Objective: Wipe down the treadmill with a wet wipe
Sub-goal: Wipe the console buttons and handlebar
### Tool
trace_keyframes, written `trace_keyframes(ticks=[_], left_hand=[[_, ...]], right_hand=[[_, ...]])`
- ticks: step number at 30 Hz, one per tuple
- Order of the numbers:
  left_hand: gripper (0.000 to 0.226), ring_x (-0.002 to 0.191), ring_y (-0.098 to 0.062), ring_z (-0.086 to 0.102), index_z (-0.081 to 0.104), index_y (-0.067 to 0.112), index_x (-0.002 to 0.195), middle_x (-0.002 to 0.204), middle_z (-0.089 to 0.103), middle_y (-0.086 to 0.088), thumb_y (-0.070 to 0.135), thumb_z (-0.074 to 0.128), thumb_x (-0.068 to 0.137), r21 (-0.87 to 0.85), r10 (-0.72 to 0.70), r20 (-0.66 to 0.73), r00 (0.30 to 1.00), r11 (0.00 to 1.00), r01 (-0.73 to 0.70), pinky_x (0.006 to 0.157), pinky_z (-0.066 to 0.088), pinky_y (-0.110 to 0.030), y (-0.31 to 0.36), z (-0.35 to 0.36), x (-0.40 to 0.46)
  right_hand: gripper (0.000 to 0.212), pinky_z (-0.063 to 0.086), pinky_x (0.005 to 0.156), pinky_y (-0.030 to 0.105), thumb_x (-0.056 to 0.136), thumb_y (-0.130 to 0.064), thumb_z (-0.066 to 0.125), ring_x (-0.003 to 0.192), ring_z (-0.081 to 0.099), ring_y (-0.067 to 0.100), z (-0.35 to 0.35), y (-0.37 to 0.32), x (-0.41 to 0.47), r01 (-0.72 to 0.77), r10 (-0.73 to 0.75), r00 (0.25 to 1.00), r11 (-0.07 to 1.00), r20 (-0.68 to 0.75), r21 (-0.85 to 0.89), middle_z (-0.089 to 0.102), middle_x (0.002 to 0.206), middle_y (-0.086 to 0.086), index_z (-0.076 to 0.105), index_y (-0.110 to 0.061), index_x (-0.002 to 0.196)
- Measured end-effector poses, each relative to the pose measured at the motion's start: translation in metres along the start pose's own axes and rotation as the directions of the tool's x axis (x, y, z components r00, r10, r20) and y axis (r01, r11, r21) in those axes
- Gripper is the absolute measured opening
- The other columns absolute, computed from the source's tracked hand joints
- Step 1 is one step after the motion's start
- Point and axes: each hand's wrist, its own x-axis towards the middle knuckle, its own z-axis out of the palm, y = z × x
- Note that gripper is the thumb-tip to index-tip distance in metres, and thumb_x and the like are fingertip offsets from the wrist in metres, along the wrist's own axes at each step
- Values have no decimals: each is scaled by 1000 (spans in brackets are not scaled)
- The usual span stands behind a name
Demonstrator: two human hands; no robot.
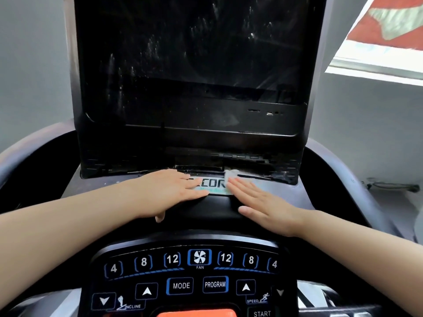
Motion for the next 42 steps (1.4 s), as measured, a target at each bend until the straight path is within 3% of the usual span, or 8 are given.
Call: trace_keyframes(ticks=[5,10,14,22,25,29,34,42], left_hand=[[110,145,-17,7,-3,31,150,159,-4,0,13,74,74,7,-2,-5,1000,1000,2,115,13,-29,1,1,-1],[109,145,-17,8,-2,29,151,159,-2,-1,14,74,74,26,-3,9,1000,1000,2,114,14,-30,2,-2,-1],[109,144,-17,10,-1,29,151,159,-1,0,14,74,74,43,0,-3,1000,999,0,114,17,-32,2,-1,-1],[111,144,-16,9,-2,30,151,159,-1,0,14,75,73,43,0,-9,1000,999,1,113,18,-32,0,3,1],[112,144,-16,9,-3,31,150,159,-2,0,14,75,72,33,-5,-10,1000,999,5,114,17,-31,0,4,1],[112,145,-16,6,-3,32,150,159,-3,1,13,75,73,7,-16,-6,1000,1000,16,115,16,-32,0,5,2],[110,144,-15,7,-3,31,150,159,-3,1,13,74,74,21,-8,-22,1000,1000,9,114,18,-32,1,6,2],[112,145,-12,0,-6,27,150,158,-9,7,14,74,74,-49,-21,-6,1000,999,20,114,9,-28,-4,10,4]], right_hand=[[59,-14,110,12,93,-51,8,138,-20,-7,-4,12,-38,123,-113,989,987,97,-103,-10,153,-14,-5,-27,145],[52,1,116,26,104,-40,16,145,9,13,-3,41,-55,278,-260,960,844,103,-459,20,156,1,11,-19,151],[52,2,117,29,100,-33,25,145,2,10,-1,27,-8,401,-406,908,774,100,-489,15,155,-4,19,-17,150],[47,35,103,21,100,-12,20,132,36,12,-6,63,-62,402,-427,901,751,79,-523,27,148,-8,21,-20,146],[52,24,110,20,94,-14,30,133,33,11,-1,51,-35,421,-462,884,728,66,-542,27,149,-11,25,-20,146],[46,4,118,29,102,-22,10,141,19,13,1,37,5,487,-531,838,616,130,-619,27,150,-13,29,-21,144],[43,7,118,35,103,-25,15,144,16,14,1,76,-45,555,-550,792,469,264,-688,14,156,-11,31,-25,143],[41,10,117,38,95,-20,33,140,27,15,-6,25,25,638,-654,704,411,277,-651,41,147,-8,61,-21,124]])
